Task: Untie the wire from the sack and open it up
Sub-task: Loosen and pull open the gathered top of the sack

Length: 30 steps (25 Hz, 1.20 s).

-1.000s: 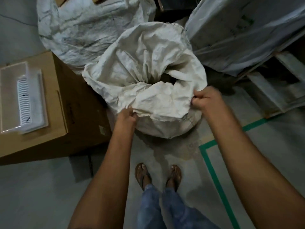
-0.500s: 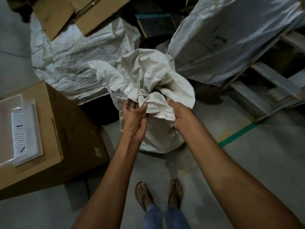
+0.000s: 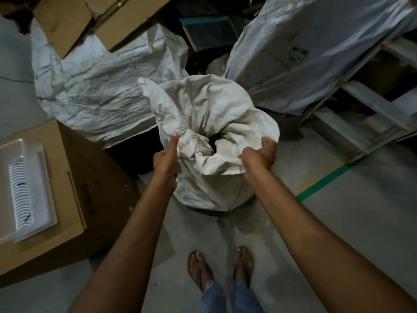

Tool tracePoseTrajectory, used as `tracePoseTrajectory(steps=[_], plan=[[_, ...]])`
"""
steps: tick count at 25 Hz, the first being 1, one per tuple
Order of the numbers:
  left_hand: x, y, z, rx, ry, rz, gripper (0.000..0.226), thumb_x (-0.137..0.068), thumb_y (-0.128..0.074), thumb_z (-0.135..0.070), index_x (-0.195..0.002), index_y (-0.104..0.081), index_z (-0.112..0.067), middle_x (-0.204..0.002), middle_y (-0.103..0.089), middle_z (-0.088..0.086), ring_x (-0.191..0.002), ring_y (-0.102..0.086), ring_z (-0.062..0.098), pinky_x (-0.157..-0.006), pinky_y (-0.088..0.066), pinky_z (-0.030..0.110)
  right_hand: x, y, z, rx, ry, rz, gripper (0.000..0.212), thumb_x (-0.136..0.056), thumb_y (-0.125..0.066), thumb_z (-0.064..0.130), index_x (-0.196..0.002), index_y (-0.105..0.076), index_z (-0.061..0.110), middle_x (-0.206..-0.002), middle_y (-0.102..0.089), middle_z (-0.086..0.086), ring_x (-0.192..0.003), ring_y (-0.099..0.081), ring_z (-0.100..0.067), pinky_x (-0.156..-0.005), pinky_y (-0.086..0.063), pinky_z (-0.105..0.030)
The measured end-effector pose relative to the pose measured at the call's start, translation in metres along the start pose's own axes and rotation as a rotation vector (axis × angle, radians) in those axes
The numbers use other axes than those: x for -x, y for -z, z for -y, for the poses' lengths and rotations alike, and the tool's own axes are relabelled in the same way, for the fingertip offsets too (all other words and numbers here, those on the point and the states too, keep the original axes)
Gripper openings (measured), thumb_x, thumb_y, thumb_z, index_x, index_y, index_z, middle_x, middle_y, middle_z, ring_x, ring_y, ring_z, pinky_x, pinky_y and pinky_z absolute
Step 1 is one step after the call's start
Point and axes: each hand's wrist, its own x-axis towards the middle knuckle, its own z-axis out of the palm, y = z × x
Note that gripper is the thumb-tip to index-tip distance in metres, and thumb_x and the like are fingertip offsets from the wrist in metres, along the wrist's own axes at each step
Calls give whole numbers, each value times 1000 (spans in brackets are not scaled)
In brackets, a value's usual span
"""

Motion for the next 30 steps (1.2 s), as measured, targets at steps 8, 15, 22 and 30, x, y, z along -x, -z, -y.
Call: tracePoseTrajectory(steps=[8,15,22,30], plan=[[-32,-1,-70,-66,-237,-327,124,-64,-66,-87,-152,-20,-13,-161,-20,15,-147,-28,34,-117,-31,53,-16,4,73,492,721,419,48,-74,-69,-11,-102,-69,29,-102,-69,0,-79,-62,2,-74,-52,-15],[-33,30,-92,14,-260,-259,68,-81,-67,-18,-140,-34,-11,-121,-55,11,-99,-60,29,-73,-57,34,-25,-10,134,789,1022,291,43,-72,-52,-15,-90,-70,19,-114,-66,-3,-103,-61,-19,-87,-51,-34],[13,49,-44,346,-37,31,80,-55,-77,-10,-131,-53,-7,-114,-69,14,-85,-70,27,-63,-59,37,-26,-47,153,681,1037,119,37,-73,-50,-12,-80,-71,18,-104,-70,0,-96,-67,-17,-82,-57,-41],[37,31,-40,454,8,252,48,-80,-71,9,-127,-66,0,-109,-74,14,-89,-72,21,-67,-60,26,52,-39,162,652,839,610,40,-82,-65,0,-114,-72,23,-116,-71,4,-107,-66,-10,-88,-56,-27]])
